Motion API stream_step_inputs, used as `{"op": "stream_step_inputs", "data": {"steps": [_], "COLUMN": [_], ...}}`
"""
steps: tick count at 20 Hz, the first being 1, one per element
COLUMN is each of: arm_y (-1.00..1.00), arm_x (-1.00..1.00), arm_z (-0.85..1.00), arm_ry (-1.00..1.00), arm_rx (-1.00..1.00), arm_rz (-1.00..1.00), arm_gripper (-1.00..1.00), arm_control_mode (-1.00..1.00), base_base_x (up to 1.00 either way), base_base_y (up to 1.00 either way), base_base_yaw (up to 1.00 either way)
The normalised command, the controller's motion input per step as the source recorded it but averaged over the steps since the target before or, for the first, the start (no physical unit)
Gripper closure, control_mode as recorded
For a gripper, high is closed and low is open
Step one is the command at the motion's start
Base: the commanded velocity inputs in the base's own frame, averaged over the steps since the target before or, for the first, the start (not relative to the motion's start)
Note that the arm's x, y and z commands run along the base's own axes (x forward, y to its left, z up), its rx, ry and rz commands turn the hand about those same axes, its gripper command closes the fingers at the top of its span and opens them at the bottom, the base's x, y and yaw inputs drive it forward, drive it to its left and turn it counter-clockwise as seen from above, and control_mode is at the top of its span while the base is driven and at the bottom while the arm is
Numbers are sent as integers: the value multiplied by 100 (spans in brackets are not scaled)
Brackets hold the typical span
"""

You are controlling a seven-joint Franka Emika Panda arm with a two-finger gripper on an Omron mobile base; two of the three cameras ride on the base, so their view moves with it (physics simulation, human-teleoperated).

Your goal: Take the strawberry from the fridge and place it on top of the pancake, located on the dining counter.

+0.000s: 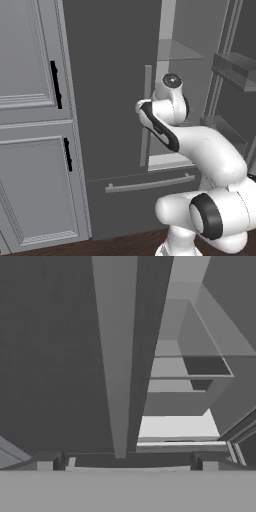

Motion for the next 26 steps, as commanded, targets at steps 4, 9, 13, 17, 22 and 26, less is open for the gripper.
{"op": "stream_step_inputs", "data": {"steps": [4, 9, 13, 17, 22, 26], "arm_y": [3, 1, 7, 14, 3, 0], "arm_x": [40, 44, 47, 52, 51, 48], "arm_z": [-27, -26, -25, -25, -28, -25], "arm_ry": [0, 0, 0, 0, 0, 0], "arm_rx": [0, 0, 0, 0, 0, 0], "arm_rz": [0, 0, 0, 0, 0, 0], "arm_gripper": [-100, -100, -100, -100, -100, -100], "arm_control_mode": [-100, -100, -100, -100, -100, -100], "base_base_x": [0, 0, 0, 0, 0, 0], "base_base_y": [0, 0, 0, 0, 0, 0], "base_base_yaw": [0, 0, 0, 0, 0, 0]}}
